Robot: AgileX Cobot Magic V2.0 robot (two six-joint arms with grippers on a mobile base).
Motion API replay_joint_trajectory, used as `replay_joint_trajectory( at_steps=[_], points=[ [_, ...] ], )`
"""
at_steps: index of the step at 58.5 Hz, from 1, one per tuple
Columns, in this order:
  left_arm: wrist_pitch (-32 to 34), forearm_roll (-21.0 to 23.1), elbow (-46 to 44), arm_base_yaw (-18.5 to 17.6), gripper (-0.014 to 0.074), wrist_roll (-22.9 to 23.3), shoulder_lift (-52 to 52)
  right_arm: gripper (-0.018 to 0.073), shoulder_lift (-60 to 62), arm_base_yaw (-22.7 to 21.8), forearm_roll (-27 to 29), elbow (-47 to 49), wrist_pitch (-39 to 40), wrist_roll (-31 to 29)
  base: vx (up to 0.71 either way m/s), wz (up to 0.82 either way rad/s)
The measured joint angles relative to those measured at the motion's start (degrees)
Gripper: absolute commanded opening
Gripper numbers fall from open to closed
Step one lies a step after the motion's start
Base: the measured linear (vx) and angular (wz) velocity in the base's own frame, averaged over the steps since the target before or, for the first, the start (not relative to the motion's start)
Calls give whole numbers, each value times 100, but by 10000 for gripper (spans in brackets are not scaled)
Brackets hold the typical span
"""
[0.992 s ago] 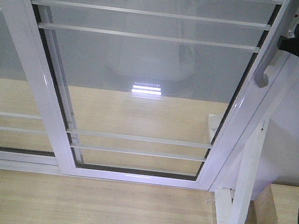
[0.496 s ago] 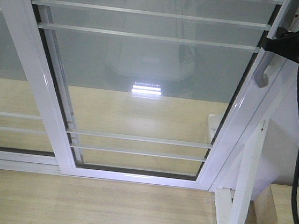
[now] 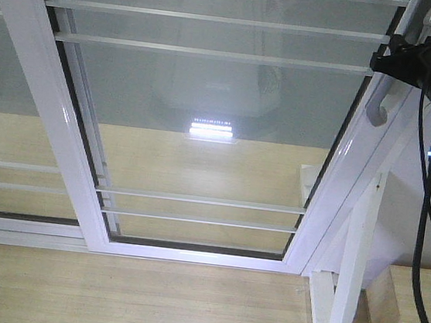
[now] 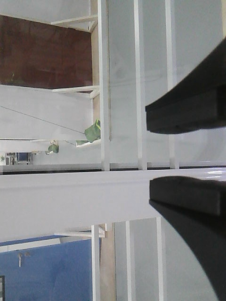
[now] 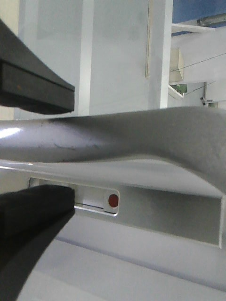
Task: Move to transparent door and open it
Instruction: 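Pull the handle sideways with the right gripper, then release it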
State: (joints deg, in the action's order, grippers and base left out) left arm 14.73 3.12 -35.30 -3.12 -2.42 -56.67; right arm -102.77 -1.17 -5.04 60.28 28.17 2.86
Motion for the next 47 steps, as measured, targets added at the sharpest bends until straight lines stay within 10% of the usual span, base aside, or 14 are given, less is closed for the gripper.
replay_joint_trajectory(
  at_steps=[47],
  points=[
    [-56, 0, 0, 0, 380, 0, -204, 350, -309, 152, -460, 209, 376, 31, 0, 0]
  ],
)
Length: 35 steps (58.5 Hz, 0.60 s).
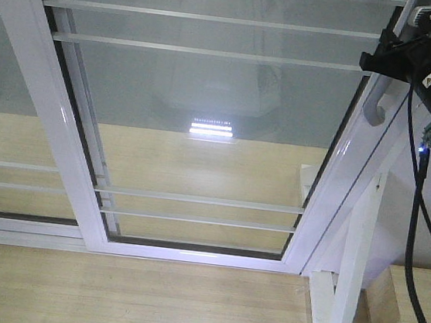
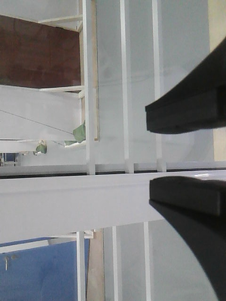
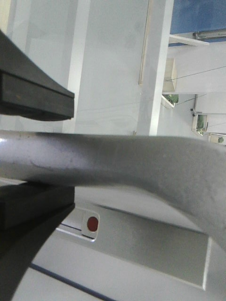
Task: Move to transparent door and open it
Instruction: 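Pull the handle sideways with the right gripper, then release it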
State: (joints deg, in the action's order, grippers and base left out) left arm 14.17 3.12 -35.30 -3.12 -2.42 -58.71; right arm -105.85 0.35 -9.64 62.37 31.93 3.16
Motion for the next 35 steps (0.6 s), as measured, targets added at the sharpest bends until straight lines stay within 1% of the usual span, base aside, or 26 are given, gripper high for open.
replay_joint_trajectory(
  at_steps=[20, 35],
  points=[
    [0, 0, 0, 0, 380, 0, 0, 350, 0, 382, 193, 0, 0, 5, 0, 0],
    [0, 0, 0, 0, 380, 0, 0, 350, -31, 792, 120, 29, 31, 5, 0, 0]
  ],
)
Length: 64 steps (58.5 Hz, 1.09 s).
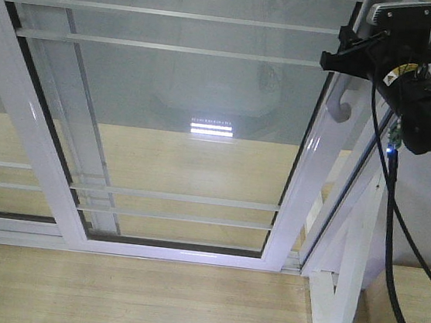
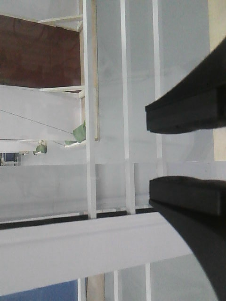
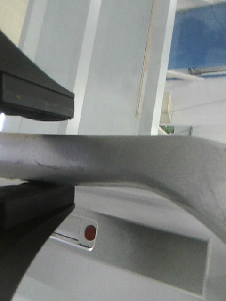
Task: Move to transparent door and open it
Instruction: 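Pull the handle sideways with the right gripper, then release it, then reach the left gripper to the silver handle and grasp it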
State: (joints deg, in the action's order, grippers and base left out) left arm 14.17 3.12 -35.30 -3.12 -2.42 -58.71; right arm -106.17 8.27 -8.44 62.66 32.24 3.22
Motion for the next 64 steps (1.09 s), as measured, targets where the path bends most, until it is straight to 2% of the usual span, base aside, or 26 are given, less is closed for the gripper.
replay_joint_trajectory(
  at_steps=[26, 43, 55, 64],
  points=[
    [0, 0, 0, 0, 380, 0, 0, 350, -7, 619, -462, 0, 197, -11, 0, 0],
    [0, 0, 0, 0, 380, 0, 0, 350, 9, 705, -488, 0, 170, -16, 0, 0],
    [-155, 0, 0, 0, 380, 0, 0, 350, 501, 584, -462, 0, -493, -16, 0, 0],
    [-530, -2, 0, -95, 380, 0, 0, 350, 1096, 477, -436, 0, -1069, -16, 0, 0]
  ],
)
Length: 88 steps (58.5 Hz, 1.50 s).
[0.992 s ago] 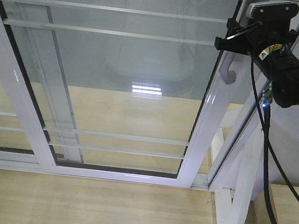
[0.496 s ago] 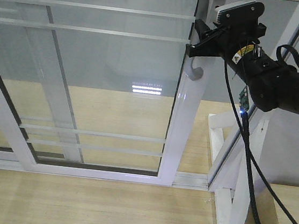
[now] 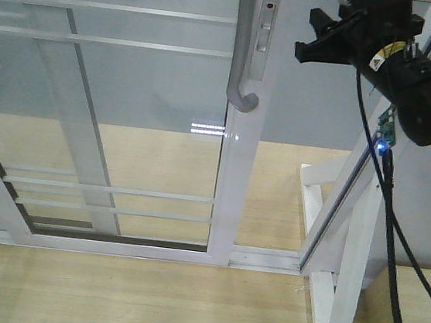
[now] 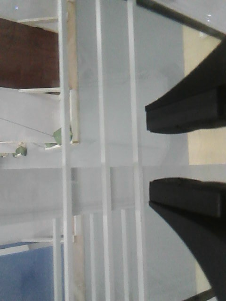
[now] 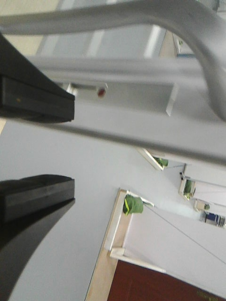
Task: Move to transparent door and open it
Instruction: 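Reach the left gripper to the silver handle and grasp it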
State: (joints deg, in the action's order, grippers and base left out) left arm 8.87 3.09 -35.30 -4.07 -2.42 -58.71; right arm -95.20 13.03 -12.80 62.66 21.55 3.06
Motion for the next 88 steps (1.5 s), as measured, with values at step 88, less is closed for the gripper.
replay_joint_trajectory(
  at_steps=[88],
  points=[
    [2337, -118, -3376, -2370, 382, -11, -5365, 350, 770, -35, 11, -9, -378, -844, 0, 0]
  ],
)
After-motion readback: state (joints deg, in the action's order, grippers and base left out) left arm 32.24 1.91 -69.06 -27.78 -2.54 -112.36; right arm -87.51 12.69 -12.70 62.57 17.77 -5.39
